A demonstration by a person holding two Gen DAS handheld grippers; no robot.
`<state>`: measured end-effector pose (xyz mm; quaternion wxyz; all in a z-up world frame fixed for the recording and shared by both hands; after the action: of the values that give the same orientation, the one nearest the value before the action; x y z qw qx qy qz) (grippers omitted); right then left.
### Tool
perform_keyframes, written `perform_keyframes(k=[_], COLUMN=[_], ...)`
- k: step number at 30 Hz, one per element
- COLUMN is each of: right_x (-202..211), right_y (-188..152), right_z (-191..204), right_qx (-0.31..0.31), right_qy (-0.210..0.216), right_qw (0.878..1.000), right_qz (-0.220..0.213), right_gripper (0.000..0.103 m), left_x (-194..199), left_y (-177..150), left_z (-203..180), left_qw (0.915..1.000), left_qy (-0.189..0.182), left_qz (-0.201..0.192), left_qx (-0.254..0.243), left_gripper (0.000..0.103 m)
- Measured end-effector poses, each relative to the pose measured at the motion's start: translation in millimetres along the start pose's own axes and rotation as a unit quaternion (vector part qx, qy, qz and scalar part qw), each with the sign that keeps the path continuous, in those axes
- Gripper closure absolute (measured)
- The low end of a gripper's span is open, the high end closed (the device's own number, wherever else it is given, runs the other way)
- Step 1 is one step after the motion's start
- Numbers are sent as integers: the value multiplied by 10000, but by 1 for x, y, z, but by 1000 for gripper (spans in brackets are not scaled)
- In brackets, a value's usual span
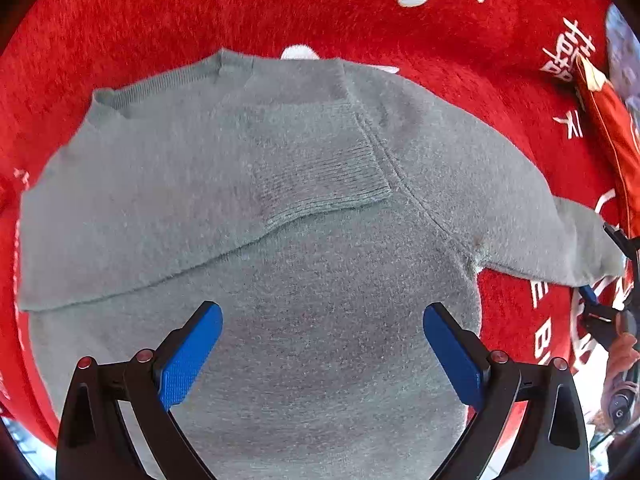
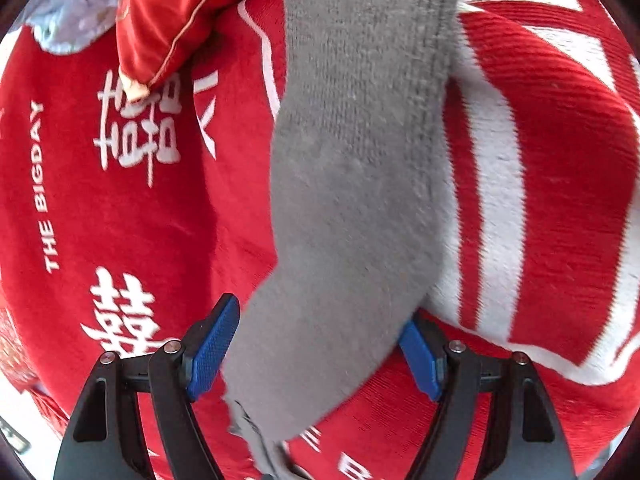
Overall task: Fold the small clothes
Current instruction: 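Grasp the other sleeve with the right tool and lift it, then fold the held sleeve across the body and open the right tool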
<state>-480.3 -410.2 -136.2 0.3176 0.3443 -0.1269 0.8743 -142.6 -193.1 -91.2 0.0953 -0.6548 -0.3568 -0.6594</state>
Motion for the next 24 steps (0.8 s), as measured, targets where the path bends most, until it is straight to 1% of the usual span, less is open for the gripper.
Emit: perform_keyframes(k=[1,2,3,5,7,10,12,13,16,17,18,20,21,23,24], right_x=[-1,-3,-5,-8,-6,-5,-7,-8,-15,-18,-21,-28,-33,-41,-45], right_y=[1,1,-1,-2,-4,-12,-23,-31,-66,-86,-100,-141,-169,-220,-250], right_z=[1,2,2,5,18,48,74,91,144,166,179,210,226,246,253], right_qx=[-105,-228,-364,-533,-482,-151,185,462,1188,1511,1717,2232,2547,3112,3441], right_qy=[79,149,197,318,538,810,979,1044,1324,1451,1524,1713,1795,1854,1883], right_qw=[9999,9996,9991,9980,9973,9964,9944,9925,9810,9733,9677,9500,9373,9117,8947], right_qz=[-2,7,55,113,91,201,340,436,774,936,1043,1355,1561,1939,2139], right_gripper=[23,35,64,96,96,96,96,96,96,96,96,95,96,96,95], left_x=[-1,-1,-1,0,2,1,-1,-1,7,11,16,26,32,41,44], left_y=[1,2,4,5,6,6,4,4,5,7,10,14,16,19,19], left_z=[2,5,8,15,22,38,49,55,77,85,96,116,130,152,164], left_qw=[10000,9999,9999,9998,9998,9996,9991,9986,9969,9965,9961,9948,9935,9909,9895], left_qy=[38,84,83,143,143,187,112,37,42,73,132,296,400,536,608], left_qz=[-9,-36,-79,-121,-132,-72,23,35,-59,-124,-241,-454,-581,-747,-799], left_qx=[23,43,79,86,73,212,408,530,783,817,843,866,891,979,1038], left_gripper=[2,2,2,2,2,2,2,2,2,2,2,2,2,2,2])
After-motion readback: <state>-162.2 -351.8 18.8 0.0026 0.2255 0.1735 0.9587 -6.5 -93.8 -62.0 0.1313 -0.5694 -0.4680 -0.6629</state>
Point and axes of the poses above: each gripper's, at about its wrist camera, not at the fingertips, and x roughly against the way its jaws point, z to its left, y to its top, the point moved 8 cm from there along -x, roughly the way its jaws point, and after that the axes turned 14 degrees about -z, right-handed, at the moved point
